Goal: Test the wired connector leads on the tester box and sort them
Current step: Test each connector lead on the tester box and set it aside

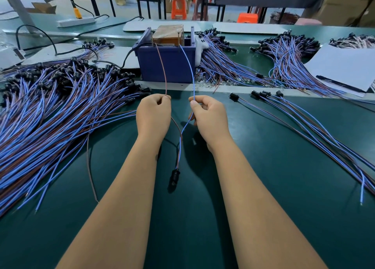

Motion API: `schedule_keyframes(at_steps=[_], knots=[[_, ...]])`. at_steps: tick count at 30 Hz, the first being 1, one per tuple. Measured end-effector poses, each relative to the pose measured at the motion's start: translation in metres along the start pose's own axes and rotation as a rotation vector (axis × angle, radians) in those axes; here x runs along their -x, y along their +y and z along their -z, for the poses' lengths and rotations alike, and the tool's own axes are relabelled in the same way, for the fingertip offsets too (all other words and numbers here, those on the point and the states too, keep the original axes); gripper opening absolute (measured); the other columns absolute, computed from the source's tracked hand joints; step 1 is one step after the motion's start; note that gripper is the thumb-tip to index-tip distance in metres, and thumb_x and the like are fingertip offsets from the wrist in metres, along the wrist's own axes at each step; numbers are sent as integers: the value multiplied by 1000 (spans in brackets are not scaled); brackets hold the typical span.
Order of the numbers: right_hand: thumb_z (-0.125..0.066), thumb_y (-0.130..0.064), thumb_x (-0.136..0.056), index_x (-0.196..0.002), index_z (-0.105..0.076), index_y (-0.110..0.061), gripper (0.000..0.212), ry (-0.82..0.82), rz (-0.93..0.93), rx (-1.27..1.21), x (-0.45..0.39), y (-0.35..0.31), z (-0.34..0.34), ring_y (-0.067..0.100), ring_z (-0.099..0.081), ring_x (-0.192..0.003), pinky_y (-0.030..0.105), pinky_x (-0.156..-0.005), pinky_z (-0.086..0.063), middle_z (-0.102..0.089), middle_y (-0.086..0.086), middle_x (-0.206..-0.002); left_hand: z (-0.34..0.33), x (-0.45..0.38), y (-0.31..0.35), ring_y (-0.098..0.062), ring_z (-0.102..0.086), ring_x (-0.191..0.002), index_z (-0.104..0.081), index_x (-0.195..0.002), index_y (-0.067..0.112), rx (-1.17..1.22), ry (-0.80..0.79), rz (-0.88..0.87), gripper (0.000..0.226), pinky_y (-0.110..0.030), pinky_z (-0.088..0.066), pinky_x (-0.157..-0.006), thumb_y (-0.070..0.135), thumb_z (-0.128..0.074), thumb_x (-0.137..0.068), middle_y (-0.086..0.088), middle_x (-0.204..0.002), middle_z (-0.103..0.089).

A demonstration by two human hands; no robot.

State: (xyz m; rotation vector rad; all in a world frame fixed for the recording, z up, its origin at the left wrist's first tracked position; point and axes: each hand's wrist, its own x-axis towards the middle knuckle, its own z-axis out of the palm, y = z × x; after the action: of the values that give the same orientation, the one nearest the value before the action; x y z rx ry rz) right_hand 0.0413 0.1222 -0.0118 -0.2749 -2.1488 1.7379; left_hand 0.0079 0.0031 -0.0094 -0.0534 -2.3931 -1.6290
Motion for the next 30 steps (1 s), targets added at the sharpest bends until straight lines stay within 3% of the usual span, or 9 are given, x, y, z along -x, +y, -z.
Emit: schedule_keyframes(at_steps=[3,14,17,19,30], knots=[[-54,-14,-96,-99,-65,-18,12,-3,4,1,-1,1,0,1,-55,-55,23,-64,-46,-63,-4,-68,1,1,0,-20,-31,-60,-54,-79,20,-7,2,3,16,-33,-28,-58,21,-45,-92,-9,-65,-41],[-54,-14,-96,-99,-66,-18,13,-12,5,14,0,0,0,3,-58,-57,27,-68,-49,-62,-5,-69,2,-1,0,-18,-32,-62,-58,-79,18,72,49,77,17,-30,-30,-55,19,-45,-90,-7,-69,-45],[-54,-14,-96,-99,-66,-18,13,-17,7,24,0,0,0,3,-57,-57,29,-69,-50,-62,-5,-68,1,-3,-2,-18,-36,-56,-65,-84,11,100,77,118,24,-28,-31,-52,20,-44,-91,-4,-67,-51],[-54,-13,-96,-101,-67,-17,14,-21,9,32,0,1,1,4,-58,-58,28,-68,-51,-61,-4,-69,1,-4,-3,-15,-40,-55,-66,-89,15,128,95,153,23,-28,-33,-51,20,-43,-91,1,-67,-55],[-54,-15,-96,-103,-68,-18,16,-33,31,74,0,2,0,6,-58,-60,23,-62,-47,-62,-5,-70,0,-6,-4,-16,-48,-62,-65,-95,10,172,125,188,26,-29,-39,-55,21,-43,-89,2,-71,-58]])
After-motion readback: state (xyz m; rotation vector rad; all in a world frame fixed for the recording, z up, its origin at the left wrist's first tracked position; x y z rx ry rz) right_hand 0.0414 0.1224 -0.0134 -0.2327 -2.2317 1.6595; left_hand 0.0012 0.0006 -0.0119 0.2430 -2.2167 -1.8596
